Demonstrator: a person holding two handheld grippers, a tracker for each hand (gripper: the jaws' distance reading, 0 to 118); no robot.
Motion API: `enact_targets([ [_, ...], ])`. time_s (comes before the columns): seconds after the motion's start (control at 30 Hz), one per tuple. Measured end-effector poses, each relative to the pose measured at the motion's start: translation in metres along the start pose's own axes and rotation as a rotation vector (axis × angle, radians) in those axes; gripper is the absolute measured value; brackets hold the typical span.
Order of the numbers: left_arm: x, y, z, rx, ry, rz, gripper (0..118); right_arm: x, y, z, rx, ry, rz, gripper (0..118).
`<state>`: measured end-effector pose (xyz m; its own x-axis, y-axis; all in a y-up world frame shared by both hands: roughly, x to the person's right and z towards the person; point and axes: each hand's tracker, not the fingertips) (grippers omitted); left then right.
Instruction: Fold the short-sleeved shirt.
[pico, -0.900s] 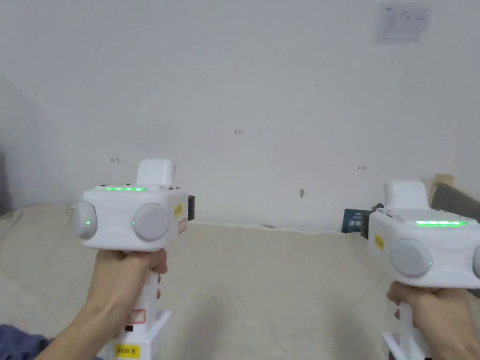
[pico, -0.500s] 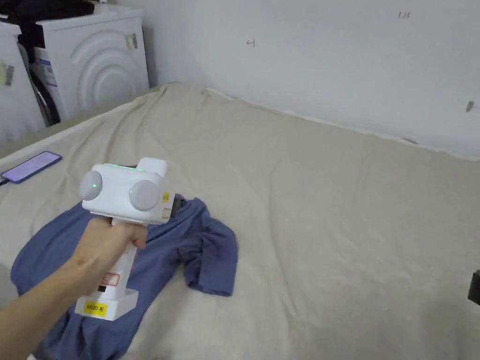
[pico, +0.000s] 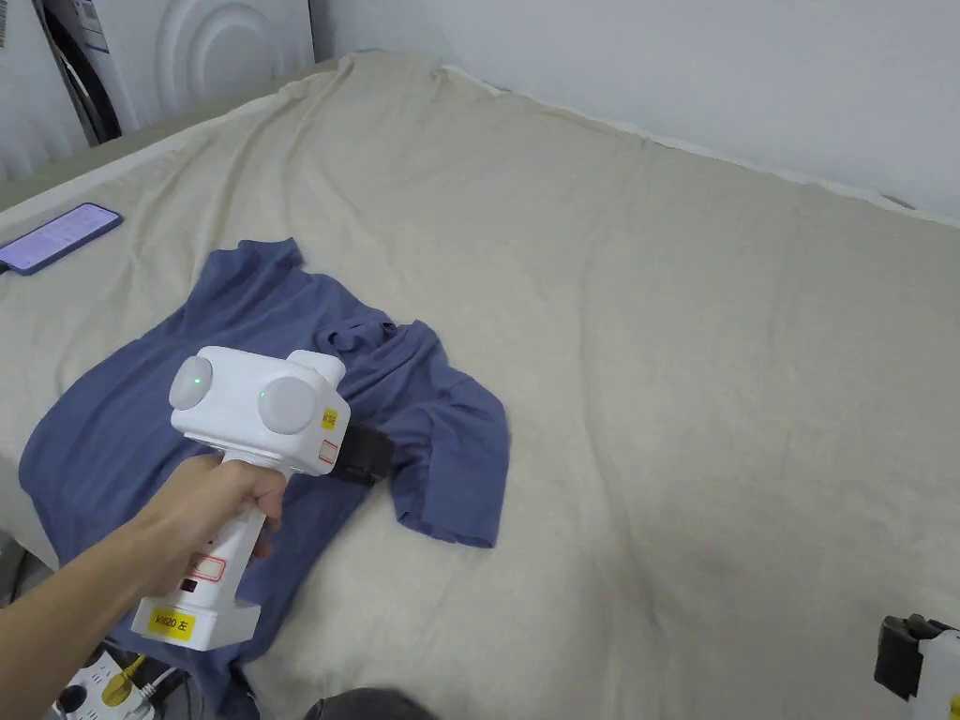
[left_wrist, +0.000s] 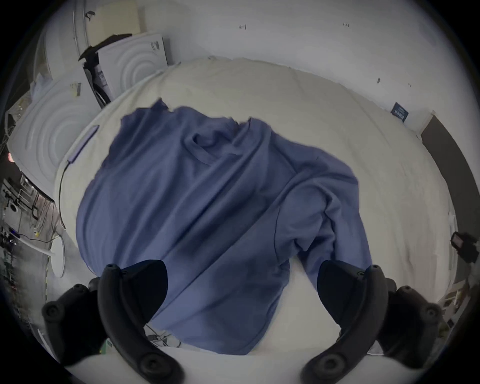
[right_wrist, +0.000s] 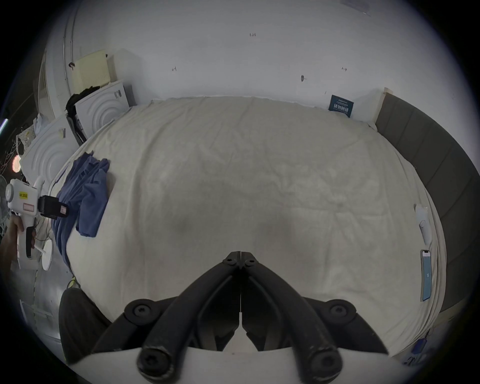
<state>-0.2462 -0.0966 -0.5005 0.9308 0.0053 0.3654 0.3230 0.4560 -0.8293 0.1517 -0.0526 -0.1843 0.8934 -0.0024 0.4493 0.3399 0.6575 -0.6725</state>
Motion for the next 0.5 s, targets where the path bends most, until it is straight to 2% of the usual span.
enact_targets([
  [0.07,0.003,0.0,-0.016,-0.015,0.09,-0.056,116,0.001,-0.001,-0.003,-0.015,-0.005,0.005,0],
  [0.17,-0.002,0.002,-0.024,-0.014,0.121,-0.06,114,0.005,-0.003,-0.002,-0.026,-0.007,0.0,0],
  [0.2,-0.002,0.0,-0.023,-0.006,0.119,-0.055,101,0.006,-0.004,-0.001,-0.024,-0.011,-0.002,0],
  [0.23,-0.005,0.001,-0.017,0.017,0.078,-0.03,64,0.007,-0.004,0.0,-0.022,-0.014,-0.004,0],
  [0.27,-0.009,0.004,-0.012,0.019,-0.006,0.022,2,0.009,-0.004,0.002,-0.02,-0.015,-0.008,0],
  [0.33,-0.005,0.005,0.001,0.035,0.097,0.04,2,0.014,-0.005,0.006,-0.014,-0.008,-0.021,0],
  [0.4,-0.001,0.01,0.013,0.027,0.074,-0.008,2,0.018,-0.007,0.014,-0.006,-0.004,-0.026,0],
  [0.5,0.011,0.017,0.029,0.026,0.041,-0.001,2,0.03,-0.012,0.033,0.022,0.004,-0.026,0],
])
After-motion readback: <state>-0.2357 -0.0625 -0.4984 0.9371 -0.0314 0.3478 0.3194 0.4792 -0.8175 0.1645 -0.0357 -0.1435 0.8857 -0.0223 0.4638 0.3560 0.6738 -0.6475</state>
